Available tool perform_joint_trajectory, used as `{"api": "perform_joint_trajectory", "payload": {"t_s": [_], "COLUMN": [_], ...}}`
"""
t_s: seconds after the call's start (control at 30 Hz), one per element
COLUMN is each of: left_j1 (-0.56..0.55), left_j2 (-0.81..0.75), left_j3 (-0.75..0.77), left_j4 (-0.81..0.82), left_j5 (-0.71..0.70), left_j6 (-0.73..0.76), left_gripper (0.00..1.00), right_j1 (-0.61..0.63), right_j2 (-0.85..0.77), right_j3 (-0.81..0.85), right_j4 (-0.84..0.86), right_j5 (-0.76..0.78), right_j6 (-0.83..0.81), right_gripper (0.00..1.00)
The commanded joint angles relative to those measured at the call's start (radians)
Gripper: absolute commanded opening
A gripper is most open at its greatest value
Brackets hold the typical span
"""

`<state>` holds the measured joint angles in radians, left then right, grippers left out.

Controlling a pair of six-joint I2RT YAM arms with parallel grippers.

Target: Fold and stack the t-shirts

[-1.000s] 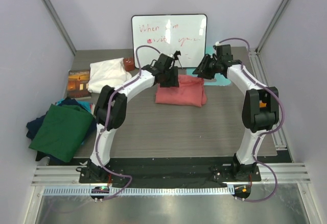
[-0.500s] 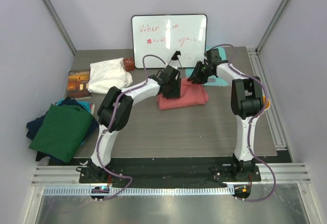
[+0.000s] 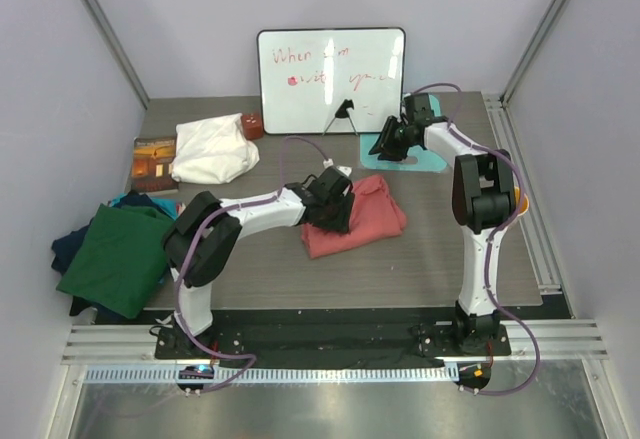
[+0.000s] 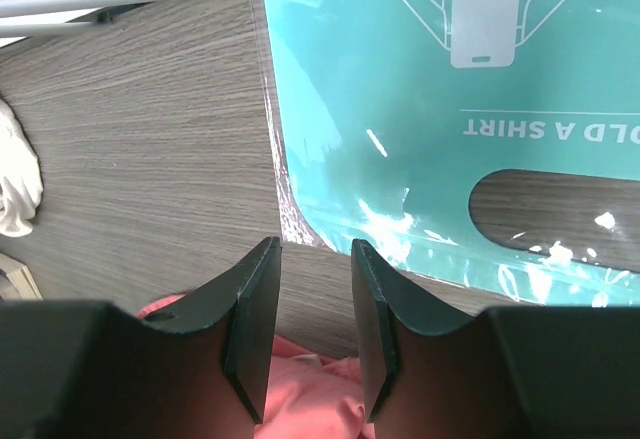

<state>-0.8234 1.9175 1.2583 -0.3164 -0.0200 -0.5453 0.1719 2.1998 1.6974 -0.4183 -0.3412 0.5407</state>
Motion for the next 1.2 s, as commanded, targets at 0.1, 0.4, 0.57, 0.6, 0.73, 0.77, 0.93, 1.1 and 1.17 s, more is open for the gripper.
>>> {"api": "perform_joint_trajectory", "payload": {"t_s": [0.1,0.4,0.57,0.6,0.73,0.77,0.93,1.1,1.17], "left_j1": [-0.016,0.004,0.023,0.032,0.067,0.076,0.133,0.194,0.211], "left_j2": [-0.063,-0.014,-0.014,-0.018,-0.046,-0.055,-0.043,-0.011,-0.017], "left_j3": [-0.015,0.194,0.201,0.191,0.133,0.106,0.061,0.070,0.075], "left_j4": [-0.179,-0.233,-0.248,-0.248,-0.222,-0.213,-0.177,-0.188,-0.193], "left_j5": [-0.046,-0.041,-0.041,-0.047,-0.055,-0.054,-0.066,-0.070,-0.069], "left_j6": [-0.025,-0.028,-0.021,-0.016,-0.018,-0.019,-0.001,0.036,0.045], "left_gripper": [0.54,0.55,0.55,0.55,0.54,0.54,0.54,0.53,0.53], "right_j1": [0.000,0.089,0.135,0.150,0.195,0.201,0.222,0.222,0.222], "right_j2": [-0.284,-0.485,-0.520,-0.522,-0.520,-0.511,-0.437,-0.304,-0.270], "right_j3": [-0.071,-0.270,-0.398,-0.428,-0.479,-0.487,-0.509,-0.426,-0.389], "right_j4": [0.030,-0.112,-0.112,-0.106,-0.090,-0.077,-0.005,0.029,0.024], "right_j5": [-0.045,-0.058,-0.068,-0.071,-0.061,-0.055,-0.047,-0.041,-0.041], "right_j6": [0.021,-0.051,-0.065,-0.065,-0.068,-0.067,-0.058,-0.061,-0.067], "right_gripper": [0.41,0.40,0.40,0.40,0.39,0.39,0.38,0.36,0.36]}}
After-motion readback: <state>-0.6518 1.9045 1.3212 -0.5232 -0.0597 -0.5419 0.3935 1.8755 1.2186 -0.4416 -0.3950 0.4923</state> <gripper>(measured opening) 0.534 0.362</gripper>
